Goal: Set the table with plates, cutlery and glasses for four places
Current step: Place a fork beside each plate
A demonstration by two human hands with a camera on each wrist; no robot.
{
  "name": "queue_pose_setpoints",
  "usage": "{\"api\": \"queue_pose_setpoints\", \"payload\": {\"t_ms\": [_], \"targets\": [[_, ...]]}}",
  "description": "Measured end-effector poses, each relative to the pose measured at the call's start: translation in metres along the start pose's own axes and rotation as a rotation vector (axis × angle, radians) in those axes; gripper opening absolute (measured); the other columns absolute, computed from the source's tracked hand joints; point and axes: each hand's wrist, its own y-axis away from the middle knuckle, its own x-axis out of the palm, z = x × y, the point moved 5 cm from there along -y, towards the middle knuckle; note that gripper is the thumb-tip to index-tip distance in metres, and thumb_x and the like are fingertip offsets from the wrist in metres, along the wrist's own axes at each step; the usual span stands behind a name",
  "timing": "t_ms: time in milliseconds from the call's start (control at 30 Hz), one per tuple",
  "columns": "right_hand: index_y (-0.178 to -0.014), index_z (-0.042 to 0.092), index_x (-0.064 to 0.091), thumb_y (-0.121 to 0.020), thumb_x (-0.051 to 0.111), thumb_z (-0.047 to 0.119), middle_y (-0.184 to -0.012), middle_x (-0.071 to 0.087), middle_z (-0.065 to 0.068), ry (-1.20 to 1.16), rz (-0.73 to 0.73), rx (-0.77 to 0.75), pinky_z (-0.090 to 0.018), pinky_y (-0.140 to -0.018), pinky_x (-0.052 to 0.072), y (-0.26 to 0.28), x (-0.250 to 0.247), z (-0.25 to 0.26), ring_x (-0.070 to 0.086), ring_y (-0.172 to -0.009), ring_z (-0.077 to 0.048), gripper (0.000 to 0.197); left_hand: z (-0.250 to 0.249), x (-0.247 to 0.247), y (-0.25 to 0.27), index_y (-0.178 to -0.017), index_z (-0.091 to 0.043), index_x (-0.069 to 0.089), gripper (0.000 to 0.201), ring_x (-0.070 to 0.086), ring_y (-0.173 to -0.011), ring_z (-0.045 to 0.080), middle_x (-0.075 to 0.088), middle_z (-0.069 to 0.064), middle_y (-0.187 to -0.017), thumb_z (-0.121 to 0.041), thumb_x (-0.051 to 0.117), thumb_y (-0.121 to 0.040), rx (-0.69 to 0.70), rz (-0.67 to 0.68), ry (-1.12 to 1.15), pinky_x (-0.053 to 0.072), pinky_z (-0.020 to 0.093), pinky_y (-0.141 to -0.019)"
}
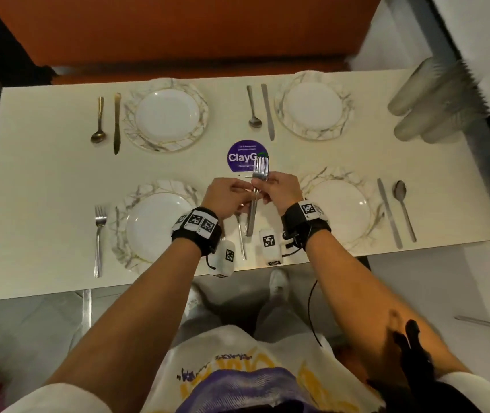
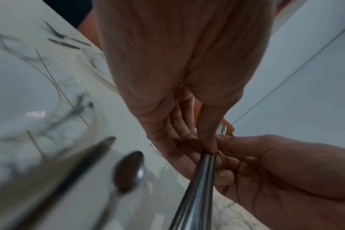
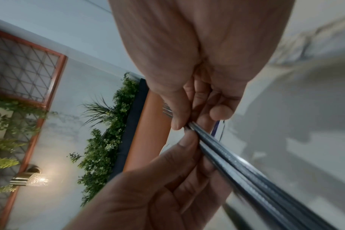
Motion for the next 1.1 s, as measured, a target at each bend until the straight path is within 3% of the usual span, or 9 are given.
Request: {"api": "queue_pose_setpoints", "payload": {"t_ms": [100,200,367,433,567,700,767,900,1100], "targets": [[-0.092,0.017,0.078,-0.083,0.08,0.015,-0.076,0.075,-0.007,0.009,0.044,0.025,-0.032,-0.056,0.05,-0.014,-0.036,-0.008,0.062,-0.062,-0.022,0.01,-0.007,0.037,-0.01,-0.113,0.0,0.074,0.024,0.078,-0.085,0.025,0.079,0.014,-0.093,0.001,0.076,-0.089,-0.04,0.021,0.068,0.065,0.031,-0.07],[-0.101,0.011,0.078,-0.083,0.079,0.016,-0.082,0.078,-0.009,0.035,0.078,0.062,-0.034,-0.06,0.052,-0.027,-0.067,-0.014,0.065,-0.064,-0.021,0.018,-0.008,0.066,-0.018,-0.114,0.0,0.074,0.024,0.078,-0.09,0.027,0.079,0.016,-0.096,0.001,0.076,-0.09,-0.063,-0.004,0.096,0.066,0.039,-0.078],[-0.095,0.007,0.076,-0.085,0.078,0.012,-0.076,0.077,-0.008,0.077,0.139,0.054,-0.03,-0.055,0.051,-0.041,-0.096,-0.014,0.063,-0.056,-0.017,0.012,-0.006,0.095,-0.022,-0.11,-0.001,0.075,0.02,0.077,-0.087,0.026,0.079,0.016,-0.097,-0.001,0.076,-0.09,-0.083,-0.072,0.136,0.066,0.036,-0.077],[-0.089,0.012,0.073,-0.087,0.074,0.008,-0.076,0.076,-0.009,0.06,0.154,0.062,-0.025,-0.051,0.049,-0.043,-0.103,-0.017,0.064,-0.061,-0.02,0.004,-0.001,0.098,-0.022,-0.11,0.002,0.074,0.019,0.074,-0.083,0.024,0.077,0.017,-0.097,0.0,0.074,-0.092,-0.106,-0.112,0.147,0.065,0.03,-0.072],[-0.088,0.017,0.071,-0.091,0.07,0.008,-0.076,0.075,-0.009,0.061,0.189,0.055,-0.025,-0.052,0.047,-0.046,-0.114,-0.022,0.062,-0.063,-0.021,0.009,0.02,0.099,-0.02,-0.107,0.002,0.073,0.014,0.073,-0.084,0.027,0.075,0.017,-0.096,0.0,0.071,-0.094,-0.191,-0.184,0.17,0.064,0.027,-0.065],[-0.089,0.018,0.072,-0.091,0.07,0.01,-0.081,0.076,-0.012,0.078,0.167,0.029,-0.027,-0.054,0.048,-0.047,-0.126,-0.024,0.06,-0.058,-0.016,0.008,0.037,0.105,-0.017,-0.095,-0.004,0.074,0.014,0.071,-0.078,0.027,0.075,0.019,-0.092,0.005,0.064,-0.096,-0.278,-0.175,0.097,0.066,0.034,-0.07],[-0.091,0.017,0.073,-0.09,0.072,0.011,-0.083,0.075,-0.012,0.071,0.14,0.024,-0.028,-0.054,0.049,-0.048,-0.131,-0.027,0.06,-0.056,-0.015,0.007,0.042,0.108,-0.017,-0.092,-0.005,0.074,0.018,0.069,-0.074,0.024,0.074,0.017,-0.089,0.006,0.061,-0.098,-0.308,-0.177,0.068,0.065,0.03,-0.067],[-0.103,0.01,0.075,-0.089,0.074,0.01,-0.082,0.073,-0.008,0.035,0.1,0.043,-0.026,-0.053,0.049,-0.046,-0.139,-0.033,0.062,-0.057,-0.015,0.014,0.046,0.108,-0.019,-0.094,-0.001,0.078,0.009,0.071,-0.069,0.018,0.078,0.014,-0.087,-0.003,0.07,-0.095,-0.31,-0.204,-0.025,0.062,0.022,-0.063],[-0.107,0.008,0.074,-0.089,0.074,0.011,-0.079,0.072,-0.004,0.016,0.085,0.044,-0.025,-0.054,0.051,-0.042,-0.142,-0.039,0.062,-0.057,-0.013,0.018,0.05,0.109,-0.017,-0.086,-0.005,0.078,0.009,0.073,-0.069,0.018,0.079,0.01,-0.081,-0.004,0.074,-0.093,-0.305,-0.217,-0.054,0.063,0.023,-0.064]]}}
